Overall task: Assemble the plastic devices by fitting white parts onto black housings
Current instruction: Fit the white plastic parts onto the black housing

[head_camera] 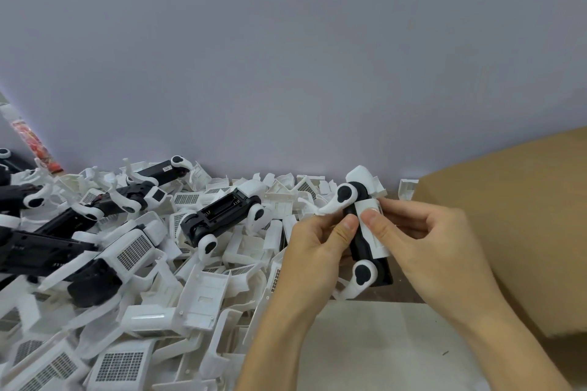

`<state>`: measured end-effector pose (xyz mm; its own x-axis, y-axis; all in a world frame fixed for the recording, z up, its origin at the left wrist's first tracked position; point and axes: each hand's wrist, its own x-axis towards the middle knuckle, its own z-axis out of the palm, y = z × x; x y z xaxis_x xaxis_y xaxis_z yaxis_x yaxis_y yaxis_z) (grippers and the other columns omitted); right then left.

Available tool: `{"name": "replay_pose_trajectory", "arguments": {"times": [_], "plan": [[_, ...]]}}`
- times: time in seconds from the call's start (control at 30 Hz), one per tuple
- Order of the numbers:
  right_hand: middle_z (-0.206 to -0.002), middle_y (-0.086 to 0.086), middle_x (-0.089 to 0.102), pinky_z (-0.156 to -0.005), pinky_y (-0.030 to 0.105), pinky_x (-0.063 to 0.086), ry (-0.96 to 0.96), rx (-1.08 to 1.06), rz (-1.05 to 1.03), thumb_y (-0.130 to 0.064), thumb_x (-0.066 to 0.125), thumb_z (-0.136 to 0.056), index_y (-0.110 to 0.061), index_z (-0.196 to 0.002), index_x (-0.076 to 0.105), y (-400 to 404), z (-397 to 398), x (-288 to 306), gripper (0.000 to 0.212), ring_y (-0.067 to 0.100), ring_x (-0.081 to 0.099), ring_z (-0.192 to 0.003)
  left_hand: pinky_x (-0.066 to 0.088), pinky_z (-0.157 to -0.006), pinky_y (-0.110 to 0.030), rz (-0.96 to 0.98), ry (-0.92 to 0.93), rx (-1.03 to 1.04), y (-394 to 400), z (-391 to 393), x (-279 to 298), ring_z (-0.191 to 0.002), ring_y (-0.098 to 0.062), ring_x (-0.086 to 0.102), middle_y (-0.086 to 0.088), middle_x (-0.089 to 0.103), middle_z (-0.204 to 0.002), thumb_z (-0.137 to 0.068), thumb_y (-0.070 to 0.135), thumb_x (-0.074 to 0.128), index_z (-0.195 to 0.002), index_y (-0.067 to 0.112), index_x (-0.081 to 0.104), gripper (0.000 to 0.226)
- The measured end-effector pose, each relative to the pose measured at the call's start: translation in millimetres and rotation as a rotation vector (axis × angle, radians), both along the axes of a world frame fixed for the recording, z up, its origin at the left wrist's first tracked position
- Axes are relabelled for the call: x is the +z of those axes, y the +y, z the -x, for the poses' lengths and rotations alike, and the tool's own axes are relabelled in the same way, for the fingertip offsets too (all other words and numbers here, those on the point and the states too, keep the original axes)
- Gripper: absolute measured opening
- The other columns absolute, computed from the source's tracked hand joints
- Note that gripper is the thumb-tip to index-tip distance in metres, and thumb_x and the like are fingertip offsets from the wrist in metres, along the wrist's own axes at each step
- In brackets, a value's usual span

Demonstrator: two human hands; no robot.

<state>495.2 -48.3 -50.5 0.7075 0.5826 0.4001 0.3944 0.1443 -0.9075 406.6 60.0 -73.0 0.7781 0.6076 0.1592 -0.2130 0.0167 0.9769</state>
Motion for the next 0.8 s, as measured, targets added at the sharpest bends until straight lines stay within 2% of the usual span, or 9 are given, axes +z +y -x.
{"name": "replay_pose_trajectory", "arguments": {"times": [0.07,0.13,0.3,0.4,0.47,0.53,0.6,0.7,0.8], "plan": [[-0.079,-0.016,0.077,-0.070,0.028,0.060,-0.002,-0.082,-0.037,-0.030,0.076,-0.084,-0.037,-0.081,0.079,4.9,3.8,-1.1,0.008,0.003,0.074,-0.077,0.058,-0.090,-0.044,-0.020,-0.002,0.027,0.1,-0.8,0.4,-0.096,-0.025,0.074,-0.011,0.078,-0.100,-0.104,0.020,0.050,-0.109,0.009,0.073,0.025],[-0.079,-0.017,0.076,-0.075,0.031,0.059,-0.007,-0.135,-0.033,-0.035,0.075,-0.084,-0.032,-0.088,0.080,9.8,8.9,-2.3,0.007,0.001,0.073,-0.078,0.057,-0.087,-0.048,-0.019,-0.008,0.057,1.6,-1.4,-0.2,-0.092,-0.029,0.074,-0.015,0.077,-0.096,-0.103,0.021,0.051,-0.104,0.006,0.073,0.026],[-0.075,-0.015,0.075,-0.072,0.033,0.058,-0.073,-0.153,0.049,-0.034,0.071,-0.089,-0.030,-0.077,0.076,8.0,9.9,-3.2,0.013,0.003,0.072,-0.074,0.059,-0.084,-0.033,-0.073,-0.002,0.082,2.5,-0.1,-1.1,-0.094,-0.025,0.075,-0.010,0.078,-0.095,-0.104,0.016,0.050,-0.103,0.006,0.074,0.025],[-0.074,-0.011,0.075,-0.073,0.039,0.059,-0.110,-0.148,0.084,-0.038,0.065,-0.091,-0.022,-0.093,0.079,10.1,10.2,-5.7,0.022,0.008,0.072,-0.073,0.059,-0.085,-0.036,-0.076,-0.006,0.072,0.9,-0.8,-1.6,-0.094,-0.025,0.075,-0.010,0.078,-0.095,-0.105,0.017,0.049,-0.101,0.008,0.073,0.026],[-0.080,-0.015,0.076,-0.072,0.032,0.059,-0.089,-0.156,0.060,-0.040,0.062,-0.091,-0.026,-0.106,0.078,14.2,10.8,-6.8,0.026,0.004,0.072,-0.076,0.060,-0.083,-0.033,-0.038,-0.022,0.065,1.3,-1.7,-1.5,-0.094,-0.025,0.075,-0.010,0.078,-0.097,-0.105,0.019,0.048,-0.104,0.011,0.073,0.026],[-0.088,-0.018,0.076,-0.072,0.021,0.055,-0.034,-0.144,0.005,-0.035,0.063,-0.091,-0.029,-0.103,0.075,16.3,9.3,-7.5,0.018,0.001,0.071,-0.084,0.060,-0.078,-0.027,0.000,-0.031,0.063,1.0,-1.7,-0.1,-0.094,-0.023,0.075,-0.007,0.078,-0.098,-0.105,0.024,0.049,-0.106,0.015,0.073,0.026],[-0.092,-0.014,0.076,-0.074,0.018,0.054,0.107,-0.105,-0.070,-0.031,0.070,-0.087,-0.026,-0.099,0.073,15.1,6.1,-6.2,0.014,0.004,0.072,-0.090,0.059,-0.075,-0.027,0.016,-0.035,0.049,0.1,-2.0,0.5,-0.092,-0.020,0.075,-0.005,0.078,-0.101,-0.104,0.030,0.052,-0.105,0.021,0.075,0.025],[-0.099,0.001,0.077,-0.088,0.044,0.056,0.313,0.066,-0.057,-0.048,0.071,-0.075,-0.021,-0.105,0.073,7.9,-2.6,-7.5,0.041,0.023,0.073,-0.097,0.056,-0.084,-0.048,0.037,-0.039,0.021,-1.2,-1.6,1.2,-0.094,-0.028,0.073,-0.010,0.076,-0.106,-0.092,0.042,0.056,-0.101,0.024,0.078,0.029],[-0.108,0.013,0.075,-0.100,0.056,0.050,0.400,0.331,0.058,-0.052,0.062,-0.082,-0.014,-0.109,0.075,1.3,-4.9,-6.5,0.048,0.033,0.071,-0.104,0.057,-0.092,-0.050,0.000,-0.039,0.022,1.7,0.7,0.1,-0.104,-0.031,0.071,-0.009,0.076,-0.107,-0.093,0.039,0.055,-0.102,0.019,0.078,0.032]]}}
